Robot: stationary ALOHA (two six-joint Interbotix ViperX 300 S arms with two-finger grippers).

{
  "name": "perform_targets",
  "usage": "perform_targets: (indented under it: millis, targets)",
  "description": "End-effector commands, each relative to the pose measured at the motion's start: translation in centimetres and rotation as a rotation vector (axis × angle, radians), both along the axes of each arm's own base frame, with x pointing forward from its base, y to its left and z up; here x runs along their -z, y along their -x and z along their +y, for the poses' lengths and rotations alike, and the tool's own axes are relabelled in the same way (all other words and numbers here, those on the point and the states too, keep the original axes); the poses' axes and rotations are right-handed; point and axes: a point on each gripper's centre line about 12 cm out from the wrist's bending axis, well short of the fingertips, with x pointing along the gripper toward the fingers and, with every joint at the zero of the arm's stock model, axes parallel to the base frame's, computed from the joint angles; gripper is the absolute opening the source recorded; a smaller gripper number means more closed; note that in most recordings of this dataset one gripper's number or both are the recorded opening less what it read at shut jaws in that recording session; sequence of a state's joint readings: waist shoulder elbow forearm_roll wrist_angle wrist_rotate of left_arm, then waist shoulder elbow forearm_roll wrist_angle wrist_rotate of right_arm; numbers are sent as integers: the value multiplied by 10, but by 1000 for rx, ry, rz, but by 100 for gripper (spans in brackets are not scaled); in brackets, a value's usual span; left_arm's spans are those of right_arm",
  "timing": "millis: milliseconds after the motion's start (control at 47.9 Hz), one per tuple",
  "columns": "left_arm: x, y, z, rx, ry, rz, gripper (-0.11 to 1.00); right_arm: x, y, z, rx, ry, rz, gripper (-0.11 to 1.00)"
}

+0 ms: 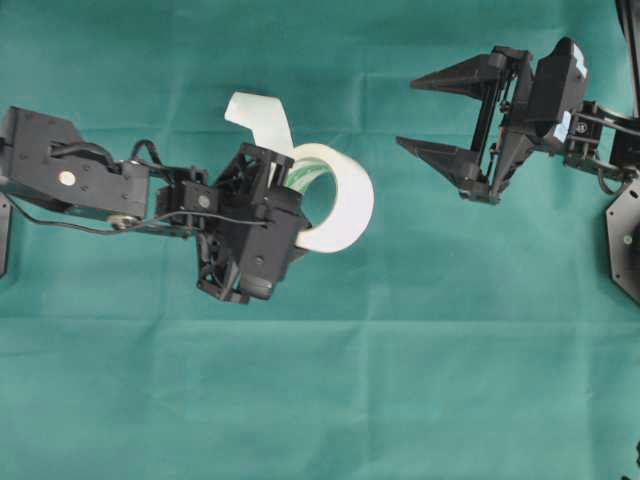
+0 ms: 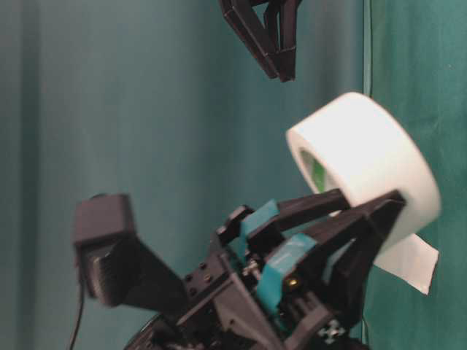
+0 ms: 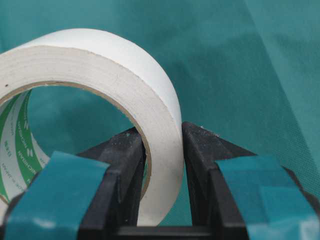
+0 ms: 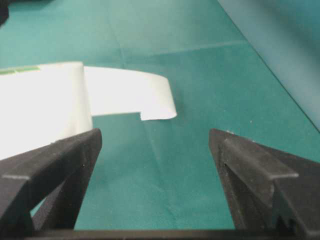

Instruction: Peel off the duct tape with your right arm.

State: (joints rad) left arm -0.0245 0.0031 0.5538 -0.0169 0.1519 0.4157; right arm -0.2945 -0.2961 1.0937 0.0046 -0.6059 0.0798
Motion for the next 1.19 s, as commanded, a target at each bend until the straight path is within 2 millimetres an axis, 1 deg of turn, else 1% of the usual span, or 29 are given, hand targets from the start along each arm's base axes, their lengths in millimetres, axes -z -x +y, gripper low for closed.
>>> perform_targets:
  millis: [0,418,689,898,1170]
  targets:
    - [-13,-8,-1,-4,8,-26,21,-7,-1,1,-4,6,-24,65]
    - [14,-12,-2,-38,42,133,21,-7,-1,2,-9,6,-24,65]
    - [26,-14,-1,-56,56,189,21,-7,-1,3,-9,5,-24,65]
    - [25,-13,-1,-56,56,187,21,-7,-1,3,-10,6,-24,65]
    - [11,-12,-1,-55,58,154,21,-7,-1,3,-9,5,-24,65]
